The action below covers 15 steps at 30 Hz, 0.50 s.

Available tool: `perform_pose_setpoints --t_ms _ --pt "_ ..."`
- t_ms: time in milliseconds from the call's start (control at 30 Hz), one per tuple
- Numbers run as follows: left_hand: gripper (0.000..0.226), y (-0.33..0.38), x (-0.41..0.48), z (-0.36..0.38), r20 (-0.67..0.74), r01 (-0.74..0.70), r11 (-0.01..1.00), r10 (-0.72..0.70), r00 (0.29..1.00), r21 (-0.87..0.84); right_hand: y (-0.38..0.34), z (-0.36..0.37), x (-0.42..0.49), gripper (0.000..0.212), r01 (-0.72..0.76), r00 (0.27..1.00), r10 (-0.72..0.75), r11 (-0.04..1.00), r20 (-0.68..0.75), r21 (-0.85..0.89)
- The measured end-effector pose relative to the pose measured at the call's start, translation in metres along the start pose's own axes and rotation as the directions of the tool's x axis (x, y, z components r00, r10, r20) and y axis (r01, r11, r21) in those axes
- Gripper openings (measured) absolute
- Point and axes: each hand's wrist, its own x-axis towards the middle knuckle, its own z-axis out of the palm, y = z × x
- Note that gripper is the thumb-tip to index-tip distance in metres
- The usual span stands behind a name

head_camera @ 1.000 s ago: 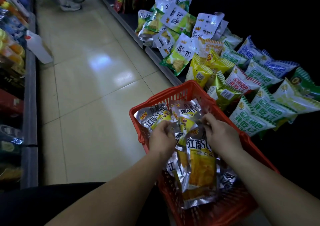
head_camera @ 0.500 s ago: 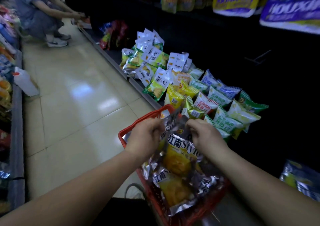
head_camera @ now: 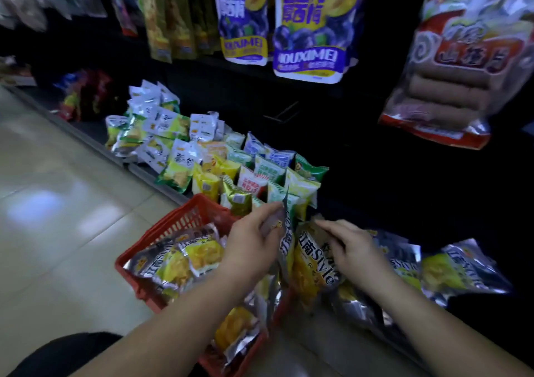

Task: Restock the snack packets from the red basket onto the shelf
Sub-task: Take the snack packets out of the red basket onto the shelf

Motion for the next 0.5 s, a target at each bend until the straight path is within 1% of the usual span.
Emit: perform_pose_setpoints --t_ms 33,67,133,200,267,333,400,467,500 --pt "0.046 0.004 0.002 0.016 0.043 0.019 0.998 -0.017 0.999 -0.057 0.013 -0.011 -0.008 0.044 -0.049 0.999 0.049 0.999 -0.017 -0.004" --pt "0.047 0.008 0.005 0.031 0.069 0.019 0.997 -0.015 0.998 -0.07 0.025 -0.024 -0.016 0.042 -0.132 0.991 0.132 0.991 -0.034 0.016" --pt "0.049 0.015 0.01 0.061 0.095 0.0 0.998 0.005 0.995 -0.055 0.047 -0.051 -0.031 0.042 -0.337 0.939 0.343 0.934 -0.034 0.121" --pt "0.048 0.02 0.014 0.091 0.15 -0.022 0.999 0.029 0.988 -0.049 0.071 -0.076 -0.051 0.041 -0.449 0.883 0.467 0.87 -0.044 0.205" --pt "0.047 0.026 0.016 0.123 0.204 -0.056 0.998 0.059 0.977 -0.02 0.088 -0.1 -0.075 0.04 -0.495 0.851 0.519 0.842 -0.074 0.214" --pt "0.045 0.035 0.019 0.151 0.216 -0.068 0.997 0.071 0.974 -0.024 0.102 -0.12 -0.098 0.041 -0.54 0.816 0.567 0.817 -0.112 0.205" --pt "0.043 0.051 0.023 0.19 0.231 -0.068 0.997 0.074 0.97 -0.034 0.121 -0.143 -0.121 0.041 -0.569 0.764 0.608 0.793 -0.218 0.218" --pt "0.042 0.069 0.024 0.233 0.286 -0.091 0.994 0.103 0.953 -0.054 0.143 -0.167 -0.141 0.036 -0.595 0.688 0.64 0.767 -0.342 0.238" --pt "0.042 0.077 0.023 0.254 0.318 -0.108 0.992 0.123 0.94 -0.065 0.154 -0.178 -0.15 0.034 -0.605 0.649 0.66 0.749 -0.378 0.27"
